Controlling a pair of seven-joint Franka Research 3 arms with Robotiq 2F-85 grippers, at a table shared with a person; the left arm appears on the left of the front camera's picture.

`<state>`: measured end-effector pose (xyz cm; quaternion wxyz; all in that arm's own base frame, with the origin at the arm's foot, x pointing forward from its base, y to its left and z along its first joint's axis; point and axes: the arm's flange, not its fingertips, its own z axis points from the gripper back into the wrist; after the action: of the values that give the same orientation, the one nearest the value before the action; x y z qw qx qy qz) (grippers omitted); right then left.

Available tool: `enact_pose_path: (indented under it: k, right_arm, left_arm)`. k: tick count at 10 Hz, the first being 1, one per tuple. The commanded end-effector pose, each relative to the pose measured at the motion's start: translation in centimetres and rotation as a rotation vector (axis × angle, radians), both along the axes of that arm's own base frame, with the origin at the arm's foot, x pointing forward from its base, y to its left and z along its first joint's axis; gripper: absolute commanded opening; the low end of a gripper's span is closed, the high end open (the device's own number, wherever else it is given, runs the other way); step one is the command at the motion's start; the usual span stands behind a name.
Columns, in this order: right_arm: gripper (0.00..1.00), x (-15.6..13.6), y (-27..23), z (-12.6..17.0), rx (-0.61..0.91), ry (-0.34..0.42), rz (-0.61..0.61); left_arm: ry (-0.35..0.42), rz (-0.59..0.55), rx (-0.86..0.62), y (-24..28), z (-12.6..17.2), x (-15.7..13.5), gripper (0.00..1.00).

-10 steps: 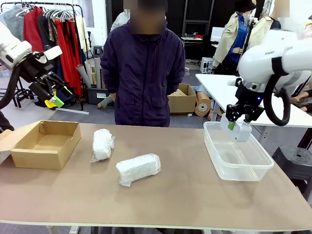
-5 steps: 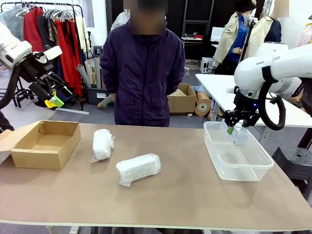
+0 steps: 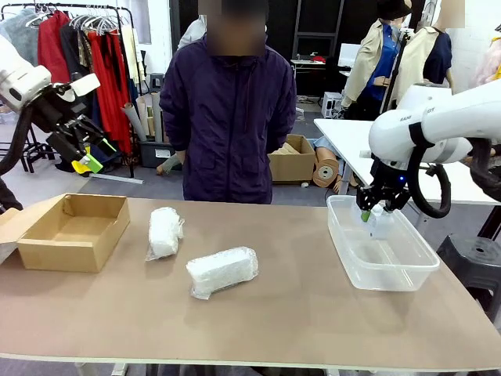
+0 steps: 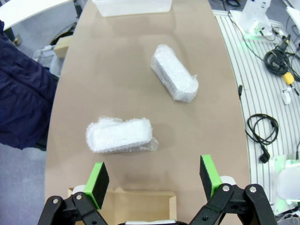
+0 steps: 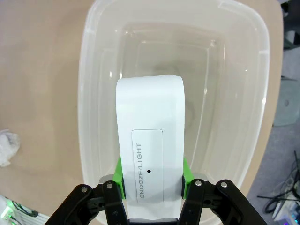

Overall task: Separate and place wrapped and unwrapped clocks.
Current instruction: If the picked Digital clock is wrapped, place it in the Package Box ; if not, place it in the Organizing box.

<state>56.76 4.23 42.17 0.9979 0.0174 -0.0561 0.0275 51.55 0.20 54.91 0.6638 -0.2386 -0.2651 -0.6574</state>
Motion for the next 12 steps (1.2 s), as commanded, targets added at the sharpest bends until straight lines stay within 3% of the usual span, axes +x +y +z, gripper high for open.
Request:
enact_pose_path:
  k: [1, 3, 11, 12]
  right_arm:
    - [0.00, 0.5, 0.3, -1.2, -0.053, -0.021, -0.047]
    - [0.00, 0.8, -0.2, -3.6, -0.094, -0.062, -0.087]
    - [0.00, 0.9, -0.8, -9.2, -0.031, -0.012, -0.132]
    - [0.18, 0.8, -0.8, -9.3, -0.027, -0.006, -0.128]
  left_arm:
    - [-0.003, -0.004, -0.001, 0.0, 0.2, -0.2, 1.00]
    - [-0.003, -0.004, -0.001, 0.0, 0.2, -0.2, 1.00]
    - [-0.003, -0.004, -0.001, 0.0, 0.2, -0.2, 1.00]
    - [-0.003, -0.004, -0.001, 0.0, 0.2, -0.2, 1.00]
